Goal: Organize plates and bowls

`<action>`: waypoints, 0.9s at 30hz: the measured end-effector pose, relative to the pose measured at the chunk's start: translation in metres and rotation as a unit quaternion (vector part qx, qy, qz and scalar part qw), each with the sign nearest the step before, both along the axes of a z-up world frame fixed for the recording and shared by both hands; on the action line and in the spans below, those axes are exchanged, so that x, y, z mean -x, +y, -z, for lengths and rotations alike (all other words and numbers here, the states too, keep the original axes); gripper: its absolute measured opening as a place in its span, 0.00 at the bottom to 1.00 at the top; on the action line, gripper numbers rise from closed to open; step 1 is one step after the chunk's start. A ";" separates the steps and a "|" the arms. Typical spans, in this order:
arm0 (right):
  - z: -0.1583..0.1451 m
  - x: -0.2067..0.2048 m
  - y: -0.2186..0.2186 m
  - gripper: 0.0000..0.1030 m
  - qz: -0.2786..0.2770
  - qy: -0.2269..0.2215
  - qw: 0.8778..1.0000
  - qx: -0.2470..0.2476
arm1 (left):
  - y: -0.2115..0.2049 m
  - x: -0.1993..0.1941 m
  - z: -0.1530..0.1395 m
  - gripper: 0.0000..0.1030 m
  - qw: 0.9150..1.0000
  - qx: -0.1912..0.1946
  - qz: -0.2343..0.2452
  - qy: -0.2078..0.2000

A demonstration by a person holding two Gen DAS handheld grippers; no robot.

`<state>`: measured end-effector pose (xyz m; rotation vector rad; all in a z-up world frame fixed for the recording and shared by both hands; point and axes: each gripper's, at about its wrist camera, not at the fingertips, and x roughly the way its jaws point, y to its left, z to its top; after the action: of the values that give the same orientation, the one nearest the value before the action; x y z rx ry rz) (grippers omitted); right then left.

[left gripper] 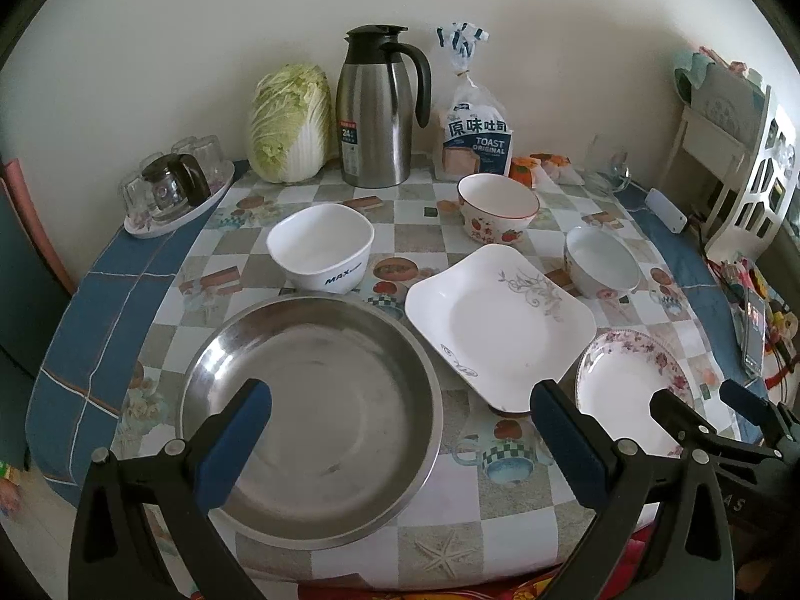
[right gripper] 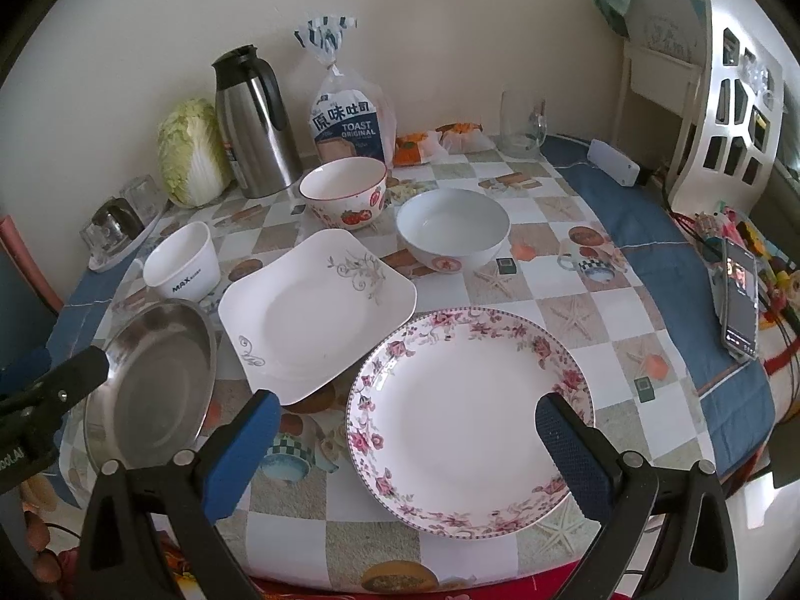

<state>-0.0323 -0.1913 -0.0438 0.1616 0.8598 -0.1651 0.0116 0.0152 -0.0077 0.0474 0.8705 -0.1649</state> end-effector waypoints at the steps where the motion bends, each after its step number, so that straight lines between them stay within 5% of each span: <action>1: 0.000 0.000 0.000 1.00 0.000 -0.001 1.000 0.000 | 0.000 0.000 0.000 1.00 1.000 0.000 0.000 -0.001; 27: -0.002 0.001 0.000 1.00 0.000 -0.003 1.000 0.001 | -0.002 -0.002 -0.001 1.00 1.000 0.003 0.000 0.003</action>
<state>-0.0336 -0.1908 -0.0419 0.1593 0.8530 -0.1658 0.0132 0.0130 -0.0068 0.0406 0.8763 -0.1678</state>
